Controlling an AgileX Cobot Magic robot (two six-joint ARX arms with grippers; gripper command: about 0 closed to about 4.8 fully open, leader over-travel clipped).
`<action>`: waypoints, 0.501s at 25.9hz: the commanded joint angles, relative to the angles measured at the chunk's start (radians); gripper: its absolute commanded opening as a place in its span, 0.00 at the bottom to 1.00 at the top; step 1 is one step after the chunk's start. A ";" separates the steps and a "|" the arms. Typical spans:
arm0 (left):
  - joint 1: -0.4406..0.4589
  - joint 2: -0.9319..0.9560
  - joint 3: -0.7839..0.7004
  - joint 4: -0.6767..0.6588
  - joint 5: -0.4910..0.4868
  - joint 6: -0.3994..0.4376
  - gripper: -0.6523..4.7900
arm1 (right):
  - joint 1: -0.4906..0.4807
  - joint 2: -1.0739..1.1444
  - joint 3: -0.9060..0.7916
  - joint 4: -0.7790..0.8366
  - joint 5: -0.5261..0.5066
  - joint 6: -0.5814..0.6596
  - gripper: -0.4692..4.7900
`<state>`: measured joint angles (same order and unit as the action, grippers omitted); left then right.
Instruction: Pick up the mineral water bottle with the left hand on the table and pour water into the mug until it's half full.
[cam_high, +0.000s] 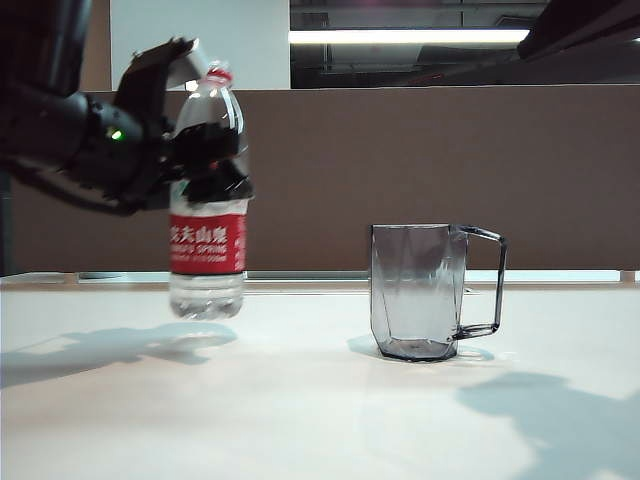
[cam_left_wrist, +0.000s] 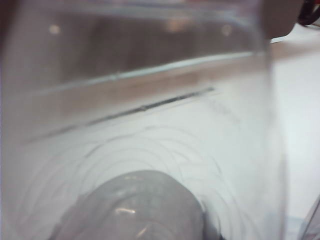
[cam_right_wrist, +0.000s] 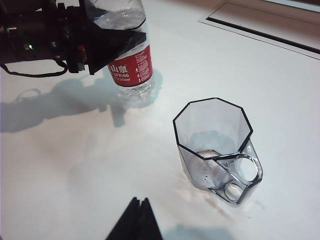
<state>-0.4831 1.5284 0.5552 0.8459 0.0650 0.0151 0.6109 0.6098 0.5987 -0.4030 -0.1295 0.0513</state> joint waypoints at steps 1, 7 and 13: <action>-0.005 0.011 0.058 0.026 0.004 0.013 0.55 | -0.001 -0.002 0.005 0.011 -0.003 -0.004 0.07; -0.034 0.092 0.175 -0.019 0.004 0.027 0.55 | -0.001 -0.002 0.005 0.011 -0.003 -0.004 0.07; -0.080 0.148 0.246 -0.024 0.004 0.068 0.55 | -0.001 -0.002 0.005 0.011 -0.003 -0.004 0.07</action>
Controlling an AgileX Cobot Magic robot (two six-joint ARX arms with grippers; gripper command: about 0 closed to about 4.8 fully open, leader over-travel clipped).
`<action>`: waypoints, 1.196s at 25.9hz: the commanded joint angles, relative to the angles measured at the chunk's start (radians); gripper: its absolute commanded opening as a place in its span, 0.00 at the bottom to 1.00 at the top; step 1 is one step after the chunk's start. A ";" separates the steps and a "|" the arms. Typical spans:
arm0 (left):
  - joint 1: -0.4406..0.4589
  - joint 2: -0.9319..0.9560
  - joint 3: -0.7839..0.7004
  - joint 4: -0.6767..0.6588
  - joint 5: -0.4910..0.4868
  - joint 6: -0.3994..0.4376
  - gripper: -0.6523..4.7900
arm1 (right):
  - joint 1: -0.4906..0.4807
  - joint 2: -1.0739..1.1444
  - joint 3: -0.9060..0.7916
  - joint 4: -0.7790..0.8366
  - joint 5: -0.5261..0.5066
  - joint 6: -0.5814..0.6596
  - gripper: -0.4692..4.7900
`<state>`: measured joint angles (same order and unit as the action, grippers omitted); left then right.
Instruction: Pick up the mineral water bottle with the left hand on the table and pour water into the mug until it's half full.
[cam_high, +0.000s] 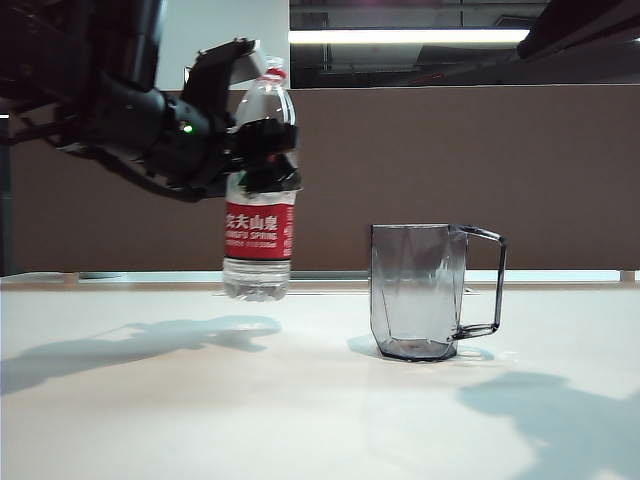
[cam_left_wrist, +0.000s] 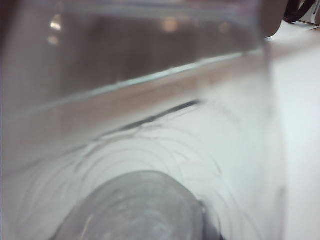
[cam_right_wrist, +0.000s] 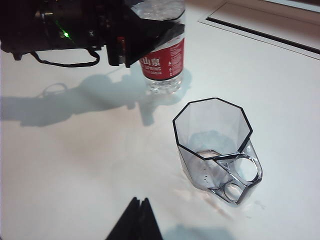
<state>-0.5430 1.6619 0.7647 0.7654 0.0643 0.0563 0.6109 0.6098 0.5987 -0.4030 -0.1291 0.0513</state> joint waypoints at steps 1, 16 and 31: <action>-0.026 0.025 0.048 0.055 0.005 0.027 0.55 | -0.001 -0.002 0.005 0.011 -0.003 -0.004 0.07; -0.085 0.155 0.200 -0.002 0.005 0.210 0.55 | -0.001 -0.002 0.005 0.011 -0.004 -0.003 0.07; -0.085 0.155 0.200 -0.043 0.005 0.510 0.55 | -0.001 -0.002 0.005 0.011 -0.004 -0.003 0.07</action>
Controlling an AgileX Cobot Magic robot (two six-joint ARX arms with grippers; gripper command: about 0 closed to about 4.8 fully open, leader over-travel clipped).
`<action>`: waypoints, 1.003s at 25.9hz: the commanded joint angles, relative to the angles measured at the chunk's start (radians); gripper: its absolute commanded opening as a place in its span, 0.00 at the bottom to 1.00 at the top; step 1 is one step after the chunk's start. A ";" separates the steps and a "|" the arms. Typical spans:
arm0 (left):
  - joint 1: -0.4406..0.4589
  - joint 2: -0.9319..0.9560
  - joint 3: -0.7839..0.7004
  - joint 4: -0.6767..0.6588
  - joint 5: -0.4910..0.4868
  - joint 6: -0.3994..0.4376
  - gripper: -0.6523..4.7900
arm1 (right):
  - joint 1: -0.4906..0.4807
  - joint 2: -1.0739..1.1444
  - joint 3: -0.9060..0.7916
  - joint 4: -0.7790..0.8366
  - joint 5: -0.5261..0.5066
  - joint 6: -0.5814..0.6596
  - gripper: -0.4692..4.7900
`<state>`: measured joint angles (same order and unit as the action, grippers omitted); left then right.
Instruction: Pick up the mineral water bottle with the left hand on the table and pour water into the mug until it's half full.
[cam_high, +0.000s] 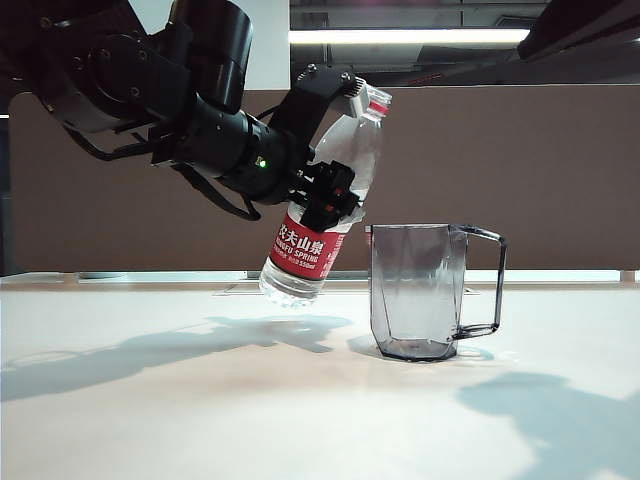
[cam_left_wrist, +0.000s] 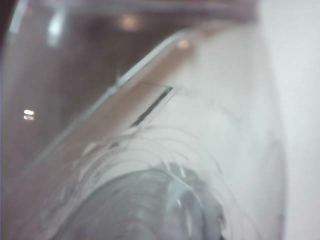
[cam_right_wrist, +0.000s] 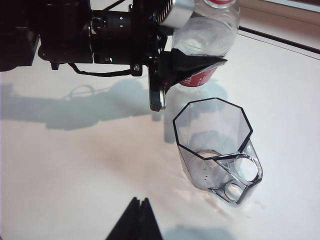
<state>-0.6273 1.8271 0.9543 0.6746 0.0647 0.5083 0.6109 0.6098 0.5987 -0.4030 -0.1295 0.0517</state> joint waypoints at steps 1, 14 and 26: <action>0.000 -0.010 0.010 0.044 0.004 0.078 0.55 | -0.001 -0.002 0.005 0.011 -0.003 -0.004 0.07; -0.002 -0.010 0.010 0.009 0.004 0.383 0.55 | -0.001 -0.002 0.005 0.010 -0.003 -0.004 0.07; -0.002 -0.004 0.010 0.001 0.004 0.506 0.55 | -0.001 -0.002 0.005 0.010 -0.003 -0.004 0.07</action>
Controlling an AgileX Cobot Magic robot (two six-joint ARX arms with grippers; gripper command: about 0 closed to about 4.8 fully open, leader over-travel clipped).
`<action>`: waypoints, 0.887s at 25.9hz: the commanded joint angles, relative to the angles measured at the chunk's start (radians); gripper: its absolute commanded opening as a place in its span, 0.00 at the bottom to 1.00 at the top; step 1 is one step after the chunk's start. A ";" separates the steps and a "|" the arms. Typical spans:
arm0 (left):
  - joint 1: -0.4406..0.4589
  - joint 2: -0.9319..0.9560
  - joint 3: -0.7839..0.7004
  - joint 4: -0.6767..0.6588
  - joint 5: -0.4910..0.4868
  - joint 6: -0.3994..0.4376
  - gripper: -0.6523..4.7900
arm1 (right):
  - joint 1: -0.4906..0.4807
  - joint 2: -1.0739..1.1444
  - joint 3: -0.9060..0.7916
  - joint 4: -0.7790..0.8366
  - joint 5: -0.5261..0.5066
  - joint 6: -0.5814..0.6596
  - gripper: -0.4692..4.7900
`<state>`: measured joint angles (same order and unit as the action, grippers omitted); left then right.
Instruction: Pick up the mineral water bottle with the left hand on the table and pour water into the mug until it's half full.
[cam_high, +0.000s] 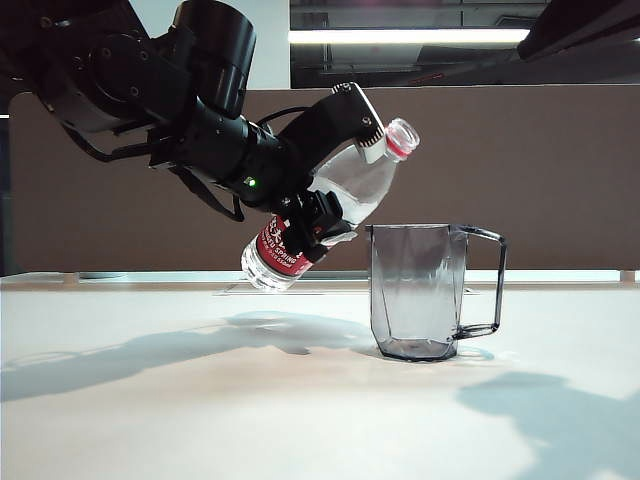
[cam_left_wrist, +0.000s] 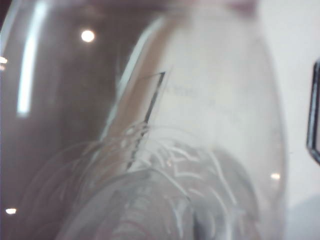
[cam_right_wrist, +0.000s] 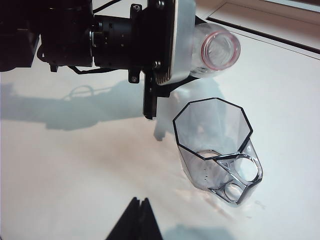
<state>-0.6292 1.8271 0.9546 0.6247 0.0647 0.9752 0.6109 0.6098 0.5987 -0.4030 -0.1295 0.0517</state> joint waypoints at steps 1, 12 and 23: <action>0.000 -0.003 0.010 0.050 0.004 0.045 0.55 | -0.001 -0.002 0.005 0.010 -0.003 -0.004 0.07; 0.001 0.008 0.010 0.065 0.004 0.167 0.55 | -0.001 -0.003 0.005 0.010 -0.004 -0.004 0.07; 0.002 0.008 0.010 0.065 0.004 0.269 0.55 | -0.001 -0.003 0.005 0.010 -0.004 -0.004 0.07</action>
<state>-0.6285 1.8435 0.9546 0.6308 0.0647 1.1912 0.6109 0.6098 0.5987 -0.4030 -0.1295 0.0513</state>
